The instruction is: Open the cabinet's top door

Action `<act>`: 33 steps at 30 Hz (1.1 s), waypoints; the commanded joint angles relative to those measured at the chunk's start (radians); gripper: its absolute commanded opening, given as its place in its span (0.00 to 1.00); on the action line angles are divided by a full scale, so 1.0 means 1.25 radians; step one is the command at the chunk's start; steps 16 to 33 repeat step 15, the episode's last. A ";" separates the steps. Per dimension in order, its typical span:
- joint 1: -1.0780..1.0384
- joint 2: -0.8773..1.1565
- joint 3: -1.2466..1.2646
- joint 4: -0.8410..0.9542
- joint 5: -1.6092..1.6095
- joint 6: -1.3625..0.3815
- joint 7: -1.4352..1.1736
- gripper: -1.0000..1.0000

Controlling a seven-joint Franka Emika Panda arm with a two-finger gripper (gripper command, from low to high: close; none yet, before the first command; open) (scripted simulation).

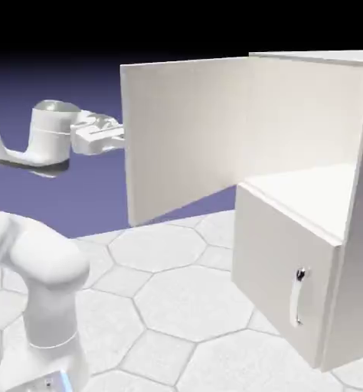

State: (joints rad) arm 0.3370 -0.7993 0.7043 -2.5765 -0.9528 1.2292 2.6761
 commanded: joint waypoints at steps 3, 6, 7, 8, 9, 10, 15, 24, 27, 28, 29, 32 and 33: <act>-0.070 0.081 0.080 0.087 0.043 -0.083 0.034 0.00; -0.145 0.159 0.161 0.174 0.076 -0.164 0.071 0.00; -0.172 0.185 0.189 0.203 0.085 -0.191 0.084 0.00; -0.199 0.211 0.218 0.232 0.092 -0.218 0.097 0.00; -0.227 0.236 0.247 0.259 0.099 -0.244 0.110 0.00; -0.254 0.260 0.276 0.285 0.105 -0.269 0.124 0.00; -0.366 0.343 0.395 0.376 0.122 -0.356 0.175 0.00; -0.366 0.343 0.395 0.376 0.122 -0.356 0.175 0.00; -0.366 0.343 0.395 0.376 0.122 -0.356 0.175 0.00; -0.366 0.343 0.395 0.376 0.122 -0.356 0.175 0.00; -0.366 0.343 0.395 0.376 0.122 -0.356 0.175 0.00; -0.366 0.343 0.395 0.376 0.122 -0.356 0.175 0.00; -0.366 0.343 0.395 0.376 0.122 -0.356 0.175 0.00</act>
